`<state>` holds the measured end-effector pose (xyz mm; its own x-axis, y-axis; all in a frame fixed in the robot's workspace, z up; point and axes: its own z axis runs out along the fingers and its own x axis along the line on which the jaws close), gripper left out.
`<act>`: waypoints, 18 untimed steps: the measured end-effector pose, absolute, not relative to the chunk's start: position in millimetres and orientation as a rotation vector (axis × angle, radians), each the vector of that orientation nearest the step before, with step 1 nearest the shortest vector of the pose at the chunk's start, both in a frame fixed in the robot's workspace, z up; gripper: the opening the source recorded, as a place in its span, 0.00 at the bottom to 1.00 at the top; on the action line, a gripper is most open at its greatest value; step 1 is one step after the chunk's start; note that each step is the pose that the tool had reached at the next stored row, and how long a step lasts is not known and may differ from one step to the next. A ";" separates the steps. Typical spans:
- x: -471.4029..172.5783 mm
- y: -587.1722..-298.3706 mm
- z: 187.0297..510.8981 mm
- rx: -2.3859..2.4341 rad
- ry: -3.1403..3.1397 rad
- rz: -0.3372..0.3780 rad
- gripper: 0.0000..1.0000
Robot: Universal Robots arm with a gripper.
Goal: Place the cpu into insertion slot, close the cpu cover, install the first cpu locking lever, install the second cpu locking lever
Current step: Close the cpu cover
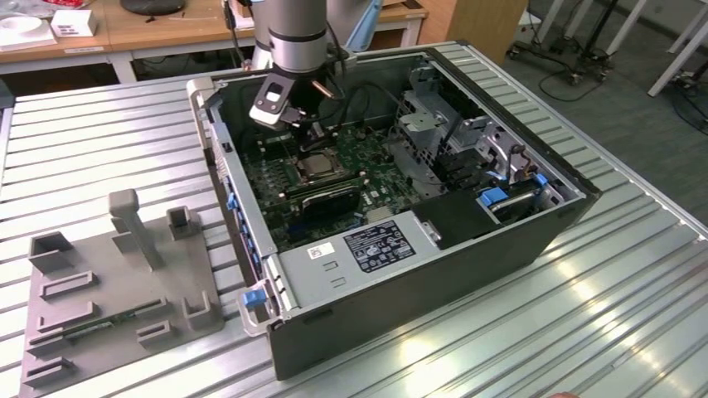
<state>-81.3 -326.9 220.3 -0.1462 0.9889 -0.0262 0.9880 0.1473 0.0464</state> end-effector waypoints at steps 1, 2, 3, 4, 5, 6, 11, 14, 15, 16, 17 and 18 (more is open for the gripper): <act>-81.3 -326.9 220.2 1.999 2.358 0.028 0.11; -81.3 -326.8 220.1 1.977 2.376 0.029 0.11; -81.3 -326.9 220.0 1.956 2.395 0.030 0.11; -81.3 -326.9 220.0 1.934 2.412 0.031 0.11; -81.3 -326.9 219.9 1.911 2.431 0.031 0.11; -81.3 -326.9 219.8 1.889 2.448 0.032 0.11; -81.3 -326.9 219.5 1.776 2.532 0.036 0.11; -81.3 -326.9 219.2 1.707 2.580 0.038 0.11; -81.3 -326.9 219.1 1.685 2.595 0.038 0.11; -81.3 -326.9 219.1 1.661 2.611 0.039 0.11; -81.3 -326.8 218.9 1.638 2.625 0.040 0.11; -81.3 -326.9 218.9 1.614 2.641 0.040 0.11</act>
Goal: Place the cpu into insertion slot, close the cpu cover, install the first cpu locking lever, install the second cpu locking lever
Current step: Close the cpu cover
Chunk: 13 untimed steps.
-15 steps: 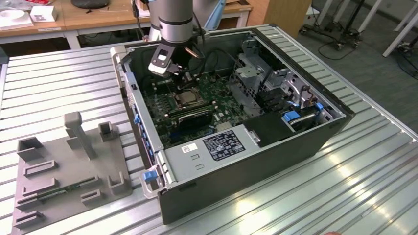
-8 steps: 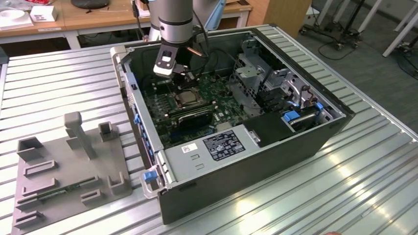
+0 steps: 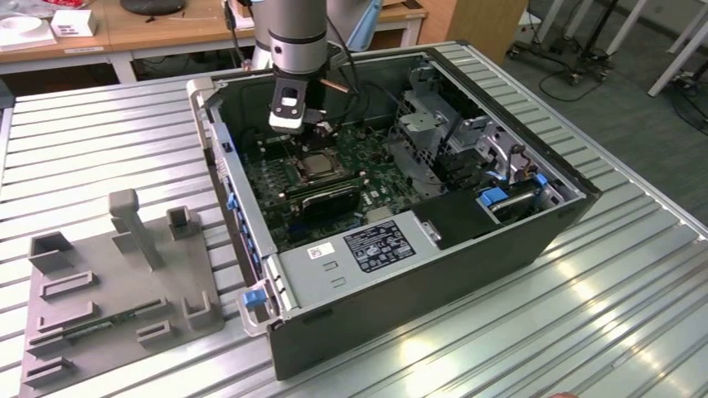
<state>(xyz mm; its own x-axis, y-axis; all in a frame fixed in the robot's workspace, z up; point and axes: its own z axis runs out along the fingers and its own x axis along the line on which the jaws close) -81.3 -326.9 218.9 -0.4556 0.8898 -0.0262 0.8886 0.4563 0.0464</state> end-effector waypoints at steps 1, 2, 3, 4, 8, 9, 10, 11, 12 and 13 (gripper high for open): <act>-81.3 -326.9 218.7 1.589 2.656 0.041 0.11; -81.3 -326.9 218.6 1.565 2.671 0.042 0.11; -81.3 -326.9 218.5 1.541 2.685 0.042 0.11; -81.3 -326.9 218.3 1.517 2.699 0.043 0.11; -81.3 -326.9 217.9 1.417 2.754 0.045 0.11; -81.3 -326.9 217.8 1.392 2.766 0.046 0.11; -81.3 -326.9 217.7 1.367 2.779 0.047 0.11; -81.3 -326.9 217.6 1.342 2.791 0.047 0.11; -81.3 -326.9 217.5 1.317 2.804 0.048 0.11; -81.3 -326.9 217.3 1.292 2.816 0.048 0.11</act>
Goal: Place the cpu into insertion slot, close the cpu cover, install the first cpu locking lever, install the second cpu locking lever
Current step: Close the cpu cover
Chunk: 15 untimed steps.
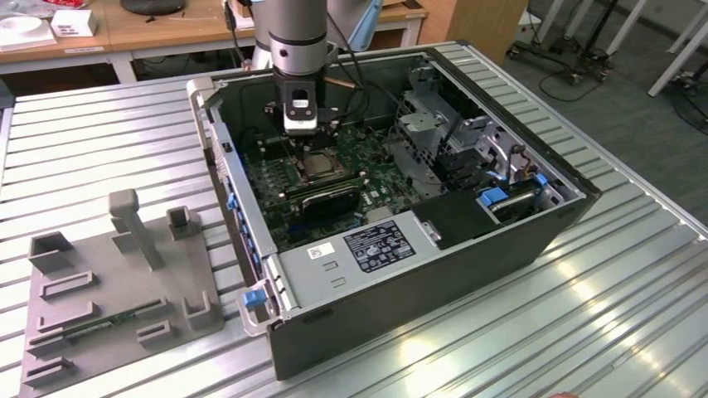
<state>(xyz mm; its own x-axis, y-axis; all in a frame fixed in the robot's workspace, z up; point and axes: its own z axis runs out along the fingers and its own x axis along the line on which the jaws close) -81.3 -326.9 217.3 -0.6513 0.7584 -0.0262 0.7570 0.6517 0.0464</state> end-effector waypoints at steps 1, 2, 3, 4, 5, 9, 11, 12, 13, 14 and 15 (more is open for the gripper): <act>-81.3 -326.8 217.2 1.265 2.828 0.049 0.11; -81.3 -326.9 217.1 1.239 2.840 0.050 0.11; -81.3 -326.9 217.0 1.214 2.851 0.050 0.11; -81.3 -326.9 216.9 1.188 2.862 0.051 0.11; -81.3 -326.9 216.8 1.163 2.873 0.051 0.11; -81.3 -326.9 216.5 1.063 2.913 0.054 0.11; -81.3 -326.8 216.5 1.053 2.916 0.054 0.11; -81.3 -326.8 216.5 1.053 2.916 0.054 0.11; -81.3 -326.9 216.5 1.053 2.916 0.054 0.11; -81.3 -326.9 216.5 1.053 2.916 0.054 0.11; -81.3 -326.9 216.5 1.053 2.916 0.054 0.11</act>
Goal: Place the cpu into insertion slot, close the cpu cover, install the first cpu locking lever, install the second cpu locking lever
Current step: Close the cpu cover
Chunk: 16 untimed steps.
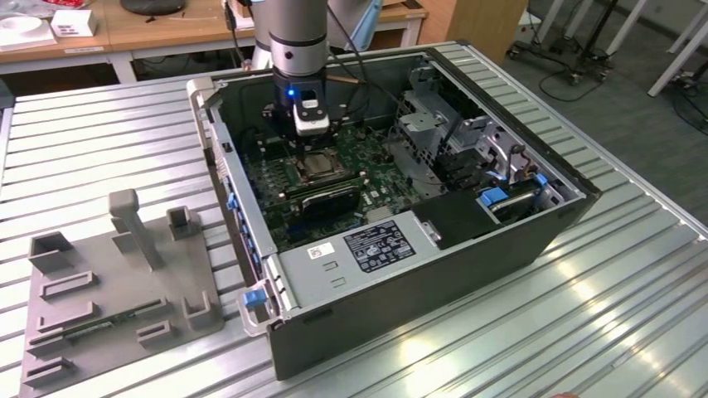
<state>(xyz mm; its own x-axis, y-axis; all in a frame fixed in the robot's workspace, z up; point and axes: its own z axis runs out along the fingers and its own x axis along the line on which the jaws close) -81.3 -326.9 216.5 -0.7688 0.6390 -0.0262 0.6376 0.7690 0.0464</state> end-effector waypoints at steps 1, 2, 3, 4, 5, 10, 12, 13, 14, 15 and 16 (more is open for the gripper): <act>-81.3 -326.9 216.5 1.053 2.917 0.054 0.11; -81.3 -326.9 216.5 1.053 2.917 0.054 0.11; -81.3 -326.9 216.5 1.052 2.917 0.054 0.11; -81.3 -326.9 216.5 1.048 2.918 0.054 0.11; -81.3 -326.9 216.5 1.036 2.923 0.054 0.11; -81.3 -326.9 216.3 0.906 2.967 0.057 0.11; -81.3 -326.9 216.0 0.853 2.983 0.058 0.11; -81.3 -326.9 215.9 0.825 2.992 0.059 0.11; -81.3 -326.9 215.7 0.798 2.999 0.059 0.11; -81.4 -326.9 215.5 0.770 3.007 0.060 0.11; -81.3 -326.9 215.2 0.744 3.014 0.060 0.11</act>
<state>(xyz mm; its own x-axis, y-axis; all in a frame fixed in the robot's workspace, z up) -81.3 -326.9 215.2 -0.8845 0.4657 -0.0262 0.4643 0.8845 0.0464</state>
